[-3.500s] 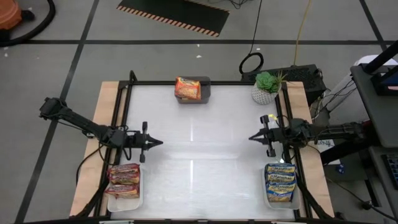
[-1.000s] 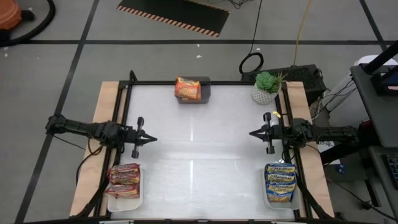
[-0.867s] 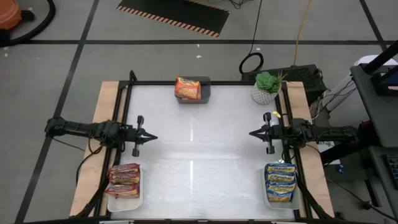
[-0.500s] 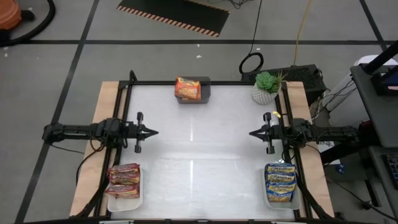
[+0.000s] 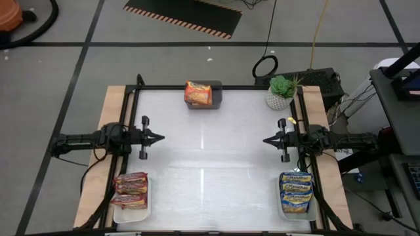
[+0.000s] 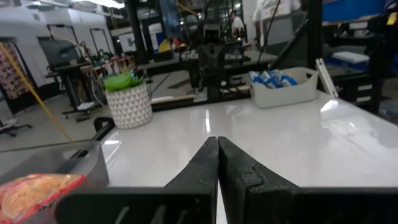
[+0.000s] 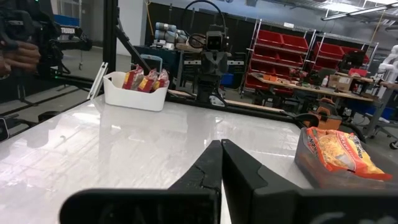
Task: Sort Maruchan noodles
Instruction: Return to Home Position
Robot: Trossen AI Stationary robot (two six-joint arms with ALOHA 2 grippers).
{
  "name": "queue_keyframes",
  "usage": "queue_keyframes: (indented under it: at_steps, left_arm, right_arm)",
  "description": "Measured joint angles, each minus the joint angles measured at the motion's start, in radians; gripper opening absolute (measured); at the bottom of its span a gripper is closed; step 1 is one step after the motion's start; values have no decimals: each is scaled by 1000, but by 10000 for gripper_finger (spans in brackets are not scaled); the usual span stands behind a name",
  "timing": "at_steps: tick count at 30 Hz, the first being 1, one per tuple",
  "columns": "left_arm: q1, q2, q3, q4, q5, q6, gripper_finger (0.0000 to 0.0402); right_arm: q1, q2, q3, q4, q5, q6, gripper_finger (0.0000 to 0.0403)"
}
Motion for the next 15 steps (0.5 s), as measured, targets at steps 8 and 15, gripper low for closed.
queue_keyframes:
  at_steps: [8, 15]
  left_arm:
    - [-4, -5, 0, 2, 6, -22, 5]
    - [-49, -5, 0, 4, 13, -19, 5]
  right_arm:
    - [0, 0, 0, 0, 0, 0, 0]
    - [0, 0, 0, 0, 0, 0, 0]
